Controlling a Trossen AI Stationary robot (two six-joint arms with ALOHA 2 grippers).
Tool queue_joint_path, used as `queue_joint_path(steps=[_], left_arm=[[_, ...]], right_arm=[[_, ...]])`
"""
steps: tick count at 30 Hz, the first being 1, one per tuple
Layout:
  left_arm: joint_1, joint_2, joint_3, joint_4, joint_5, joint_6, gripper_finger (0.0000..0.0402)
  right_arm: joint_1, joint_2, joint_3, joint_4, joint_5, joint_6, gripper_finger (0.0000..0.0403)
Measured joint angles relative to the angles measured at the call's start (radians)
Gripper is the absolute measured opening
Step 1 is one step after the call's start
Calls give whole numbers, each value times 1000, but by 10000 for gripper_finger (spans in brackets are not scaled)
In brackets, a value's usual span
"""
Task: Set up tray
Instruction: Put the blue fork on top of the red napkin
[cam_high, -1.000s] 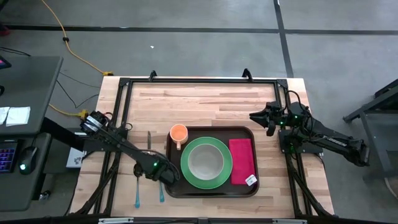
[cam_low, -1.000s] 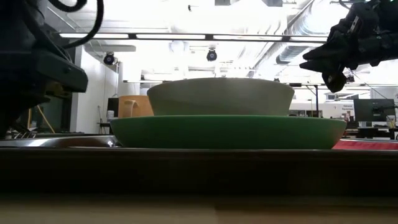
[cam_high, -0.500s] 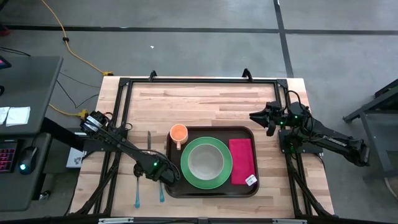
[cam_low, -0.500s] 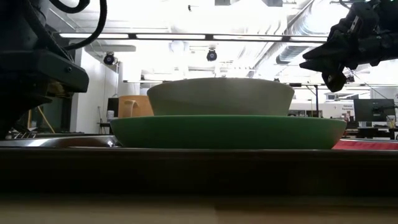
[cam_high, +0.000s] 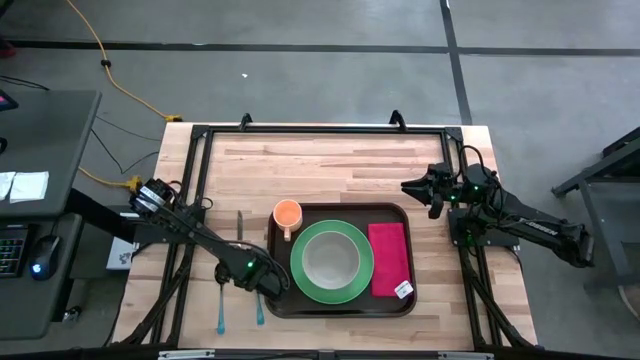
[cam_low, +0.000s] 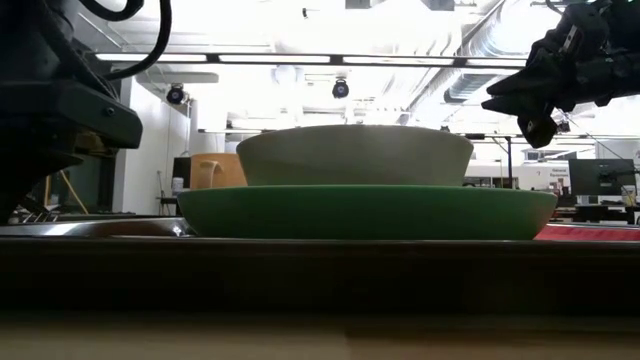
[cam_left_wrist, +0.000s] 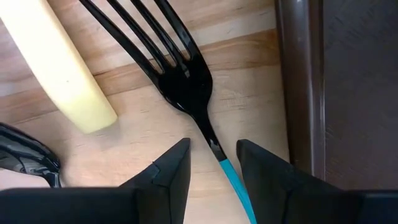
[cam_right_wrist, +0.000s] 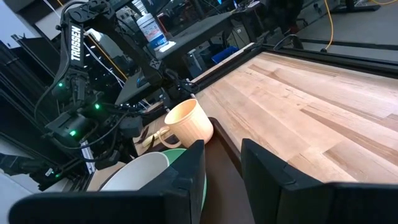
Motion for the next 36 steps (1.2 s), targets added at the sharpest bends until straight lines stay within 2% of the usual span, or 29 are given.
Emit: queue_joint_path(steps=[36], left_arm=[[4,0,-2,-11,-6,-17,172]], right_arm=[[0,0,0,-1,5,-8,83]])
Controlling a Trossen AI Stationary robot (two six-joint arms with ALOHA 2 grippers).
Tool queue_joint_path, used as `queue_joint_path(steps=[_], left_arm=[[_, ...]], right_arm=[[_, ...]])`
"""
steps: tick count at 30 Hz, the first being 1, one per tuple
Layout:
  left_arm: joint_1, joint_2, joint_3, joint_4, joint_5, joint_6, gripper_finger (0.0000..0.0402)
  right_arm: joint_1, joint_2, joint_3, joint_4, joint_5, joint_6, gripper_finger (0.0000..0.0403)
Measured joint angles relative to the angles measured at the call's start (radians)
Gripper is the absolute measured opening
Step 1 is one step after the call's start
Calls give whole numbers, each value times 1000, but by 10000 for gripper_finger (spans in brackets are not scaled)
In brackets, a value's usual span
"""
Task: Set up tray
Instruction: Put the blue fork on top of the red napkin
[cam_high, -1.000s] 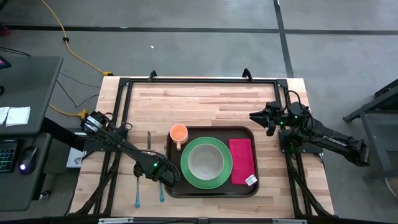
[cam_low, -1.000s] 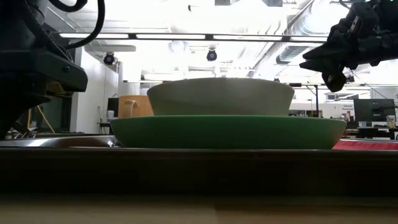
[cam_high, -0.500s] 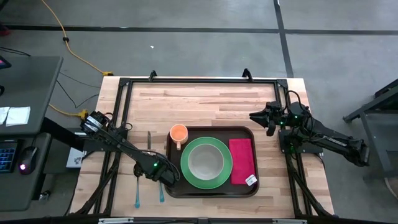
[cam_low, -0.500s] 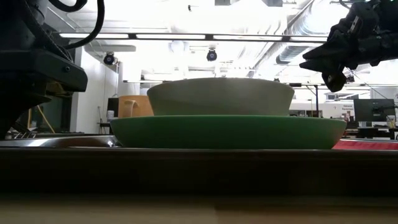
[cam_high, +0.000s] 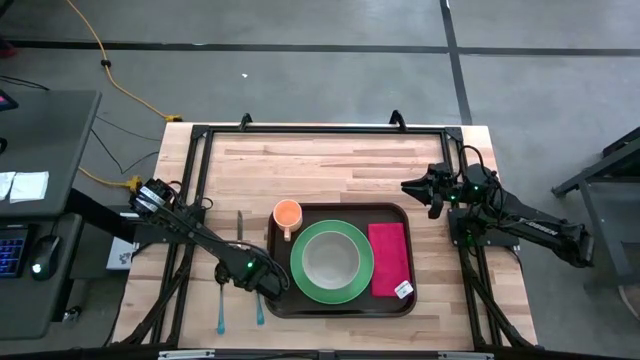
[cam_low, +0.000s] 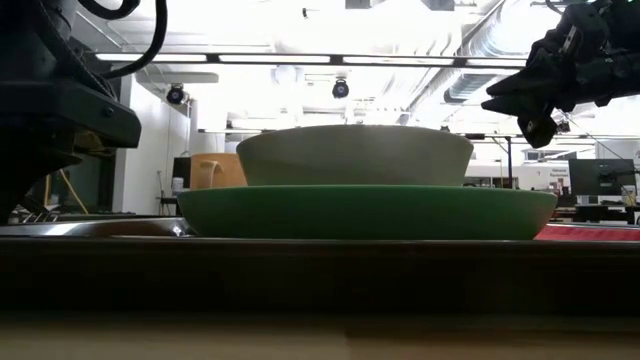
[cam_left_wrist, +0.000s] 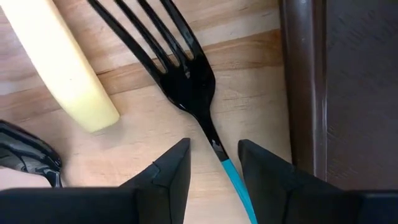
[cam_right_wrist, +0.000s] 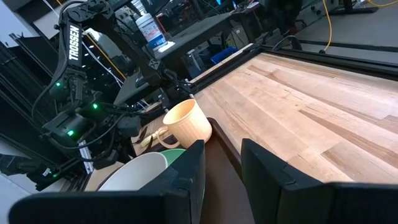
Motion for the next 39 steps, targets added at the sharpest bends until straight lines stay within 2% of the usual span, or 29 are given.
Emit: queue_joint_path(steps=[11,25,39], left_arm=[[67,1,0,-11,63,-10,172],[75,2,-1,-12,82,-33,169],[76,27,2,-32,84,-33,73]], right_arm=[[0,0,0,0,0,0,83],[0,0,0,0,1,0,83],[0,0,0,0,1,0,83]])
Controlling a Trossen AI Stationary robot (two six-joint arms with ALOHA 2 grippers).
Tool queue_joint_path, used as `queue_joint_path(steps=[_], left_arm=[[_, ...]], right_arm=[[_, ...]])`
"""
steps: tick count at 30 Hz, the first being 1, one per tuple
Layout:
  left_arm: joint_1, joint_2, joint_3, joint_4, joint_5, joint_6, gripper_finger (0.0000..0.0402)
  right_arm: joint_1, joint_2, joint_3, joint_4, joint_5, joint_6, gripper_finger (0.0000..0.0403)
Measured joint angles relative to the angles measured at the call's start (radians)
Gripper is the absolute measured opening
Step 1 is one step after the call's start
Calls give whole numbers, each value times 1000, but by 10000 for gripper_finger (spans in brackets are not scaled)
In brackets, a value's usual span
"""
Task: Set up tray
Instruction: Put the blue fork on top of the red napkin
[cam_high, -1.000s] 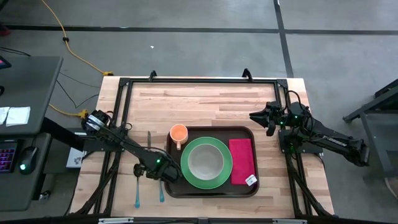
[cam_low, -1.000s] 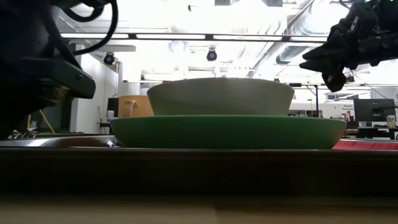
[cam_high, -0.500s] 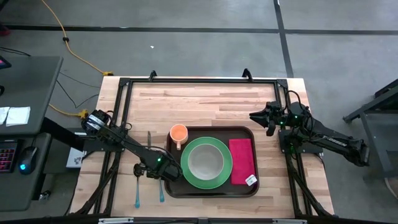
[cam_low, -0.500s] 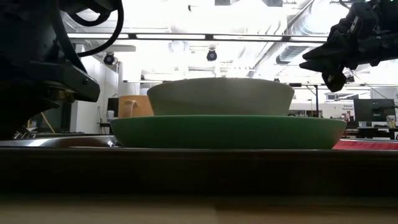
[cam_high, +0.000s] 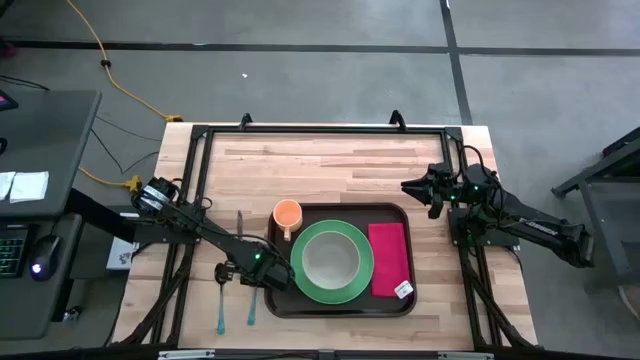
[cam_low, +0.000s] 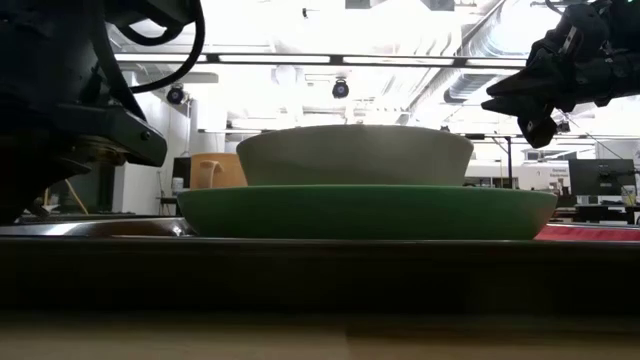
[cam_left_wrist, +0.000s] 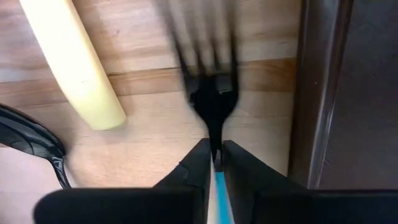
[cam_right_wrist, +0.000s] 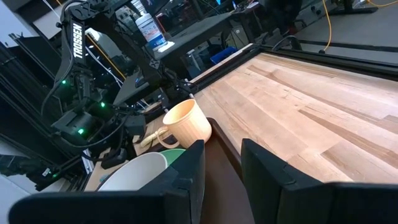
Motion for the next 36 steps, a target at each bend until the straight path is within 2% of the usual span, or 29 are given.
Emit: queue_joint_path(steps=[9,21,31,36], left_arm=[[0,18,2,3,7,2,40],[-1,15,4,-6,9,4,36],[-3,28,104,-246,-24,9,34],[-2,26,153,-294,-24,17,29]], right_arm=[[0,0,0,0,0,0,83],[0,0,0,0,44,0,83],[0,0,0,0,48,0,83],[0,0,0,0,48,0,83]])
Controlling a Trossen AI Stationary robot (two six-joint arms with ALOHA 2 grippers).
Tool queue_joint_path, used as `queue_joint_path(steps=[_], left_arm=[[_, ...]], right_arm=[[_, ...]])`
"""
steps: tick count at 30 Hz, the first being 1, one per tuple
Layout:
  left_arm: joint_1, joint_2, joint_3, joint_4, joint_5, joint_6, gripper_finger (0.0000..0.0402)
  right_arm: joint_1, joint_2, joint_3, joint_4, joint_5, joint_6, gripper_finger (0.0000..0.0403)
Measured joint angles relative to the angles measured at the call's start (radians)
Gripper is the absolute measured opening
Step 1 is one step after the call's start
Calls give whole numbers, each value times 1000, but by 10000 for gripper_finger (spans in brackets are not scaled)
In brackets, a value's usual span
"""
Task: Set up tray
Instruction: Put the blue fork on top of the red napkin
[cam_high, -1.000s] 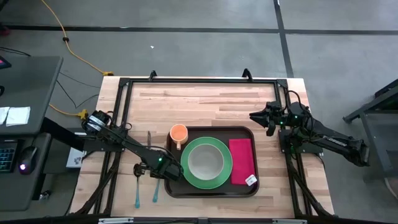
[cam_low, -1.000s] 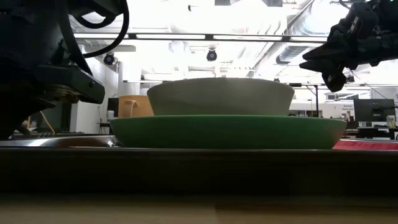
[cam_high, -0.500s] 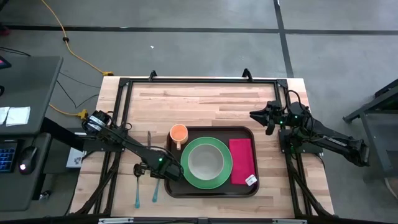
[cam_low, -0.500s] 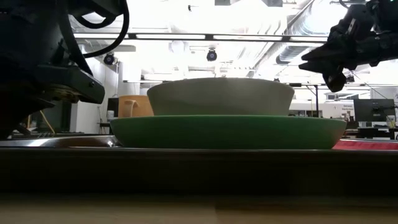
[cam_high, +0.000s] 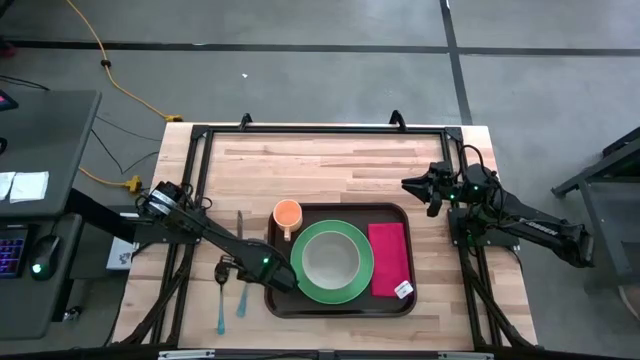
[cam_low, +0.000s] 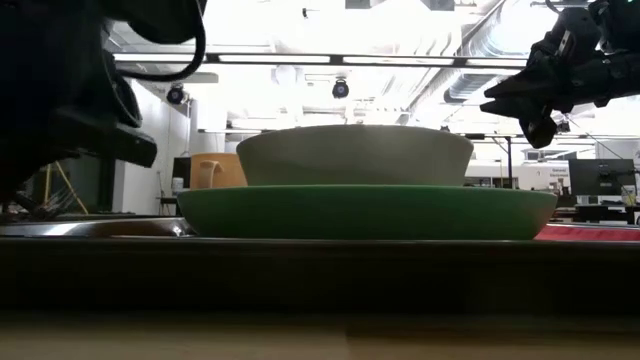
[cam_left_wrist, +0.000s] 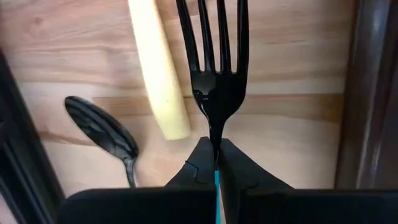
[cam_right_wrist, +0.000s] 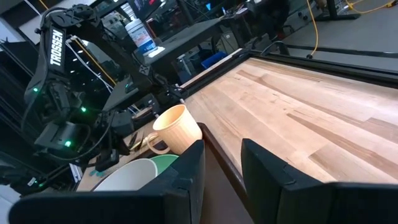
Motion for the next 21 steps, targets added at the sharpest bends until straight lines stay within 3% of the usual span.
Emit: queue_joint_path(steps=[10,21], left_arm=[[0,-2,97,-74,-6,6,30],[0,-4,320,-280,-49,14,38]], right_arm=[[0,0,0,0,0,0,83],[0,0,0,0,0,0,83]])
